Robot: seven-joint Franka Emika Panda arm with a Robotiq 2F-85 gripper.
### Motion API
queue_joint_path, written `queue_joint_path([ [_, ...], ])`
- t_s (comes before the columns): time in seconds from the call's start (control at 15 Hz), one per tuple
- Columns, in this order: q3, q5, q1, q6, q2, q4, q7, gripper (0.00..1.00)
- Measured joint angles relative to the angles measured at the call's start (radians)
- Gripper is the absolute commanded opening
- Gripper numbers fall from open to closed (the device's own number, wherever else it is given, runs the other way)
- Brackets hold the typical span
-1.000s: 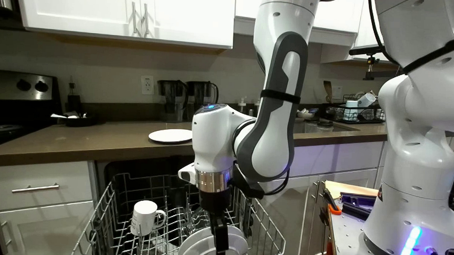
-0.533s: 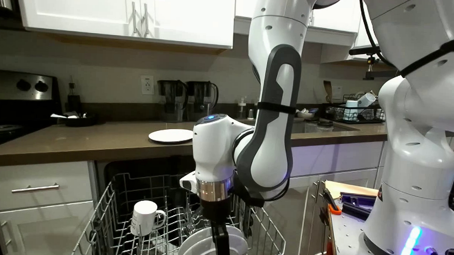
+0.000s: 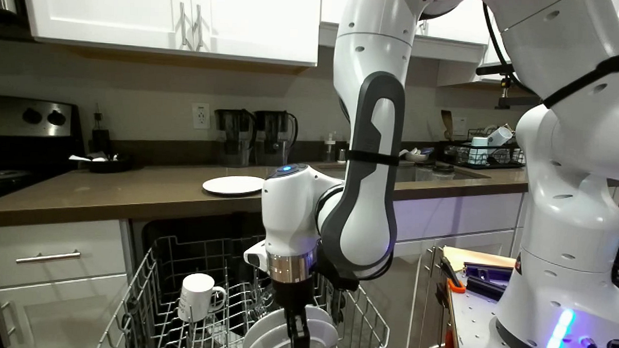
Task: Remove a plate from the dishwasher and put it on top of the plate on the counter
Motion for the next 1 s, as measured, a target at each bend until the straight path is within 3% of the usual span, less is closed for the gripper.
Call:
queue_joint_path([
  [0.13, 0.0, 0.0, -0.001, 0.002, 0.013, 0.006, -0.001, 0.27],
  [0.33, -0.002, 0.0, -0.015, 0.002, 0.015, 0.014, -0.002, 0.07],
  [1.0, -0.012, 0.0, -0.025, -0.003, -0.007, 0.011, -0.007, 0.08],
])
